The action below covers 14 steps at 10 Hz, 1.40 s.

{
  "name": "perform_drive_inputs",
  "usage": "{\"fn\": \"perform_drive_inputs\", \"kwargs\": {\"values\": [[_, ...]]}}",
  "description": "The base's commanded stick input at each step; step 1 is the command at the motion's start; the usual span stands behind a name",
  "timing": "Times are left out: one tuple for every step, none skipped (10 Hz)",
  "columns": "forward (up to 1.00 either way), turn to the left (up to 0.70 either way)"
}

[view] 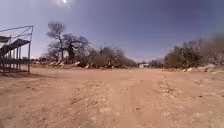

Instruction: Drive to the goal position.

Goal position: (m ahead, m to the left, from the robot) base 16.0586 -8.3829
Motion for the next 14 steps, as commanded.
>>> {"fn": "perform_drive_inputs", "kwargs": {"values": [[0.27,0.00],[0.56,0.00],[0.71,0.00],[0.82,0.00],[0.85,0.00],[0.85,0.00],[0.85,0.00],[0.85,0.00],[0.85,0.00],[0.85,0.00],[0.85,0.00],[0.85,0.00],[0.85,0.00],[0.85,0.00]]}}
